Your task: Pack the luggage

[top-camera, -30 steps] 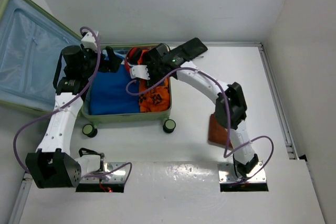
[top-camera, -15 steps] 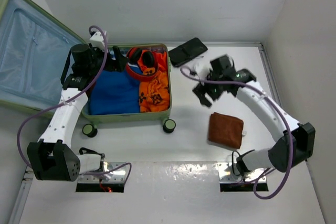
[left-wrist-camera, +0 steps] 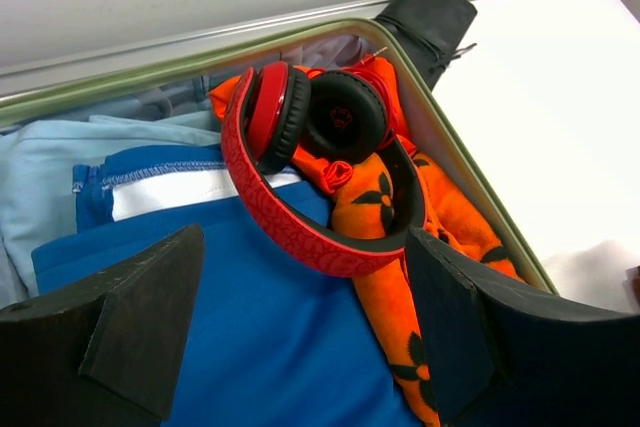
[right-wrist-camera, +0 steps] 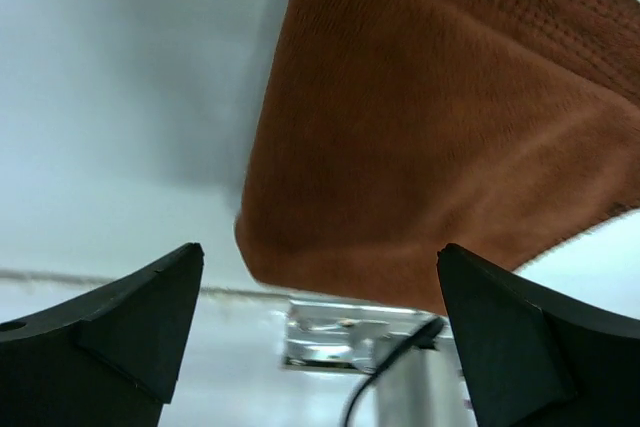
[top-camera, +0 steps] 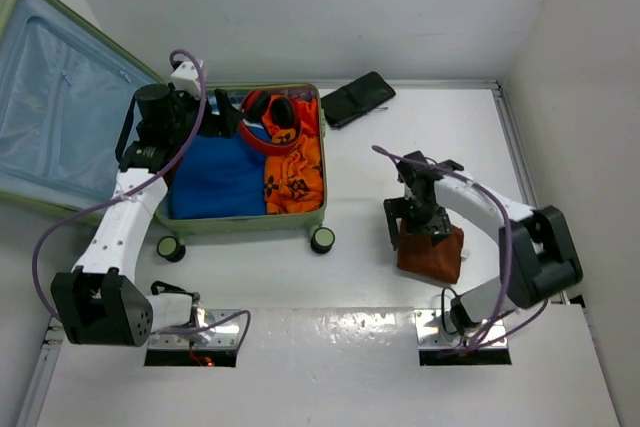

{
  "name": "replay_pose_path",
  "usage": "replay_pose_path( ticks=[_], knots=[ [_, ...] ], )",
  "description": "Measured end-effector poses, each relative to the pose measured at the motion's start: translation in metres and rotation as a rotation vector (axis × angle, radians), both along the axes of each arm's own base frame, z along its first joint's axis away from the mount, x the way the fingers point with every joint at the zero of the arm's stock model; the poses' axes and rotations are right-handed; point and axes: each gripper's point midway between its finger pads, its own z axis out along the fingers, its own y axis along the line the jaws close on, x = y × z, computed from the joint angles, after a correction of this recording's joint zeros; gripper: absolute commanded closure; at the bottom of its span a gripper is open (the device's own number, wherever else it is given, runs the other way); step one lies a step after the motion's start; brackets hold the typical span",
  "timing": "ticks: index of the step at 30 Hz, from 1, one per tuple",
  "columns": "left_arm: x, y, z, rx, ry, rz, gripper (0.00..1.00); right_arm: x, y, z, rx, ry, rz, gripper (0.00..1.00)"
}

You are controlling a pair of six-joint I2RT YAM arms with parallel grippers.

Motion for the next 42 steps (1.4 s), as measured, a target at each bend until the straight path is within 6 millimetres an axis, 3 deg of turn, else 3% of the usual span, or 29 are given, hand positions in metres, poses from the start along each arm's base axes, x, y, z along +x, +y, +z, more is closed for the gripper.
replay_pose_path(
  ticks=[6,9,12,13,17,21,23,24,27,29,32,34,36,39,42],
  knots=[
    [-0.007,0.009,0.003,0.005,-0.003,0.033,0.17,0.016,0.011,-0.030,-0.007,0.057,-0.166,0.03],
    [-0.013,0.018,0.007,0.013,-0.017,0.064,0.17,0.018,0.009,-0.041,-0.036,0.053,-0.192,0.28],
    [-0.018,0.026,0.010,0.026,-0.030,0.094,0.17,0.014,-0.002,-0.048,-0.089,0.049,-0.192,0.72],
    [-0.019,0.028,0.010,0.030,-0.033,0.100,0.17,0.014,-0.005,-0.048,-0.101,0.049,-0.187,1.00],
    [-0.022,0.033,0.006,0.041,-0.026,0.121,0.17,0.020,0.000,-0.043,-0.024,0.066,-0.178,1.00],
    [-0.022,0.038,0.003,0.053,-0.021,0.140,0.17,0.057,0.029,-0.015,0.156,-0.009,-0.123,1.00],
    [-0.021,0.042,0.002,0.061,-0.022,0.151,0.17,0.093,0.054,0.021,0.251,-0.139,-0.050,1.00],
    [-0.021,0.044,0.002,0.066,-0.022,0.157,0.17,0.116,0.072,0.049,0.302,-0.239,0.014,1.00],
    [-0.021,0.048,0.001,0.071,-0.021,0.167,0.17,0.153,0.127,0.117,0.406,-0.476,0.217,1.00],
    [-0.021,0.050,0.001,0.072,-0.020,0.175,0.17,0.164,0.175,0.162,0.468,-0.631,0.393,1.00],
    [-0.022,0.051,0.000,0.073,-0.017,0.180,0.17,0.163,0.239,0.194,0.501,-0.748,0.618,1.00],
    [-0.022,0.053,-0.001,0.074,-0.014,0.185,0.17,0.171,0.287,0.201,0.509,-0.780,0.721,1.00],
    [-0.023,0.054,-0.002,0.075,-0.006,0.191,0.17,0.181,0.328,0.194,0.523,-0.788,0.787,1.00],
    [-0.024,0.056,-0.006,0.078,0.011,0.202,0.17,0.181,0.371,0.147,0.518,-0.721,0.866,1.00],
    [-0.026,0.059,-0.009,0.081,0.022,0.214,0.17,0.165,0.389,0.086,0.476,-0.619,0.945,0.99]
  ],
)
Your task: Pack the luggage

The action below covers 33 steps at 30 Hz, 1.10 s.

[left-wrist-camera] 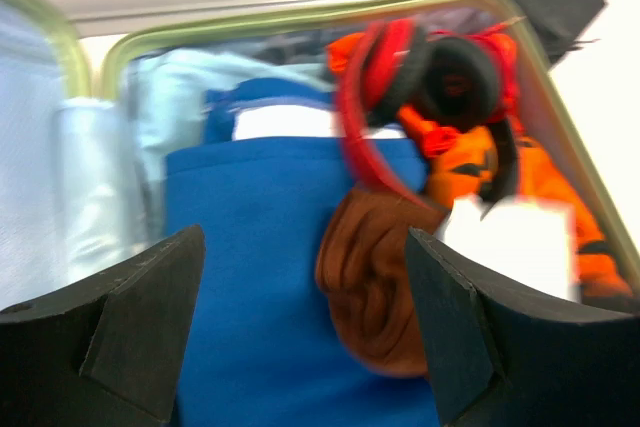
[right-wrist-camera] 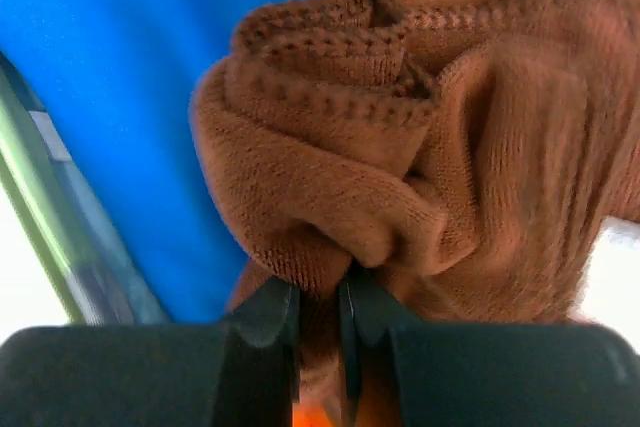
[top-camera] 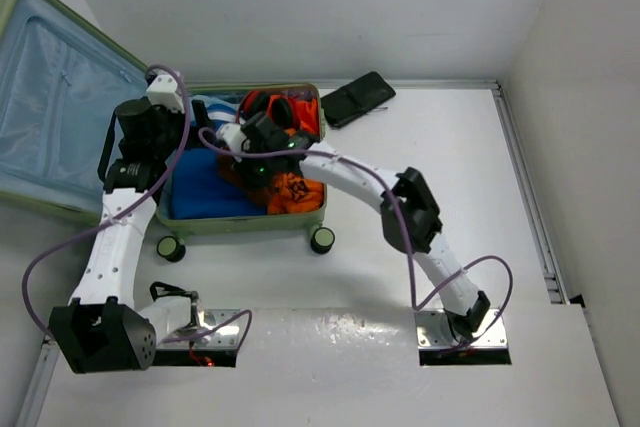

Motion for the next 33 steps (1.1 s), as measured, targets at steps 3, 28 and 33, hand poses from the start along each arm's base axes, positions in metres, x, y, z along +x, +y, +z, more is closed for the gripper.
replay_pose_path(
  ticks=[3,28,33],
  knots=[
    [-0.005,0.010,-0.004,0.015,0.014,0.041,0.17,-0.017,0.018,-0.033,-0.040,0.017,0.050,0.60],
    [-0.006,0.025,0.015,-0.162,-0.068,0.037,0.17,0.153,-0.198,0.221,0.515,-0.417,-0.553,0.79],
    [0.004,0.028,0.003,-0.160,-0.022,0.052,0.17,0.252,-0.244,0.101,0.390,-0.335,-0.773,0.53]
  ],
)
